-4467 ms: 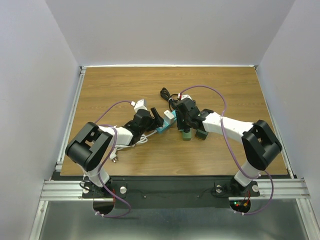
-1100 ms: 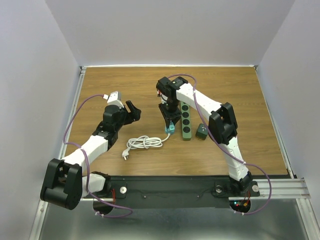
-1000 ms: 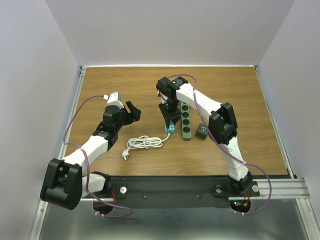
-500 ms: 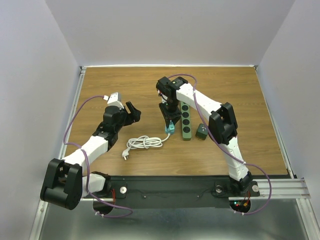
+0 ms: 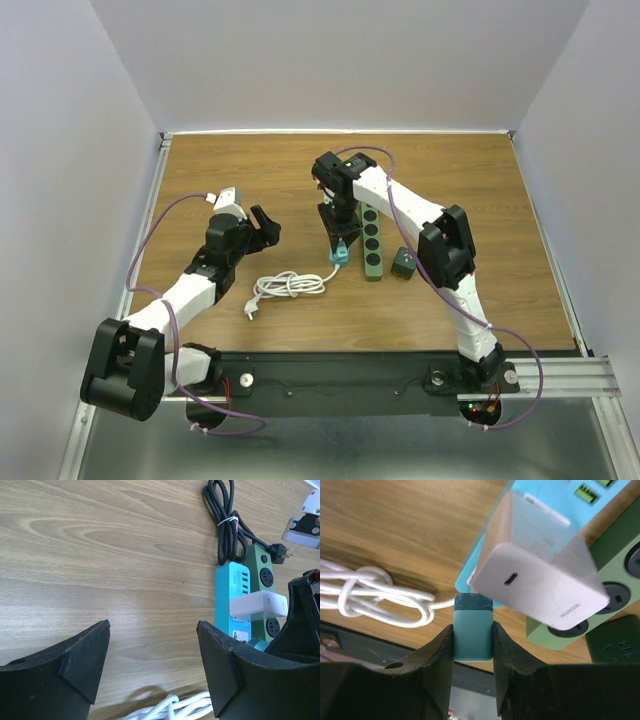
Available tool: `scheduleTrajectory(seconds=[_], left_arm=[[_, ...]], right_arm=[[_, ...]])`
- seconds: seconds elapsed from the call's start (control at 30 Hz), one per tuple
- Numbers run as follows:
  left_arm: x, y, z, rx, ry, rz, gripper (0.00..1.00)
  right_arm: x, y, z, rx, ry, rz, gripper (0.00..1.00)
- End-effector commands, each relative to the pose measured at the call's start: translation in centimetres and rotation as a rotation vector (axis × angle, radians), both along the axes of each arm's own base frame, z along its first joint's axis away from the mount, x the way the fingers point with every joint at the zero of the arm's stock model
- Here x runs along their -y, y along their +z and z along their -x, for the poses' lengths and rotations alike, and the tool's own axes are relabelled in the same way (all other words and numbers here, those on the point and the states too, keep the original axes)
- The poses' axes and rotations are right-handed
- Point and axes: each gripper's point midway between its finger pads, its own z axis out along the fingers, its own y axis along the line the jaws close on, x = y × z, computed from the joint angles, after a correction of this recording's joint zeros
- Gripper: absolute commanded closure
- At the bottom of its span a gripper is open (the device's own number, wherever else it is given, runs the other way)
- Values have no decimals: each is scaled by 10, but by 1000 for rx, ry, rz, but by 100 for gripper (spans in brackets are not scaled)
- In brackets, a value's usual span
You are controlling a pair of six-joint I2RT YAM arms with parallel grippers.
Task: Insert the plug
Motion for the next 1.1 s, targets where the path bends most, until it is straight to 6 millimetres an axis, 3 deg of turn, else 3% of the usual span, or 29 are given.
scheduleTrajectory(seconds=[0.0,0.27,0.43,0.87,1.07], left_arm=[[-5,12,-1,52,8,-4,18],[-4,11,1,49,3,-1,18],[-5,11,2,49,4,-1,18],[-3,12,1,55,-5,6,18],[-3,12,2,57,-5,6,18]], right_arm=[[-5,27,-45,208,-45,-54,100],[-2,31,-40,197,-50,-63,100],[3,23,-33,159,-45,-47,100],[-3,38,3,23,-23,-127,100],[-6,32,5,2,-21,-139,100]])
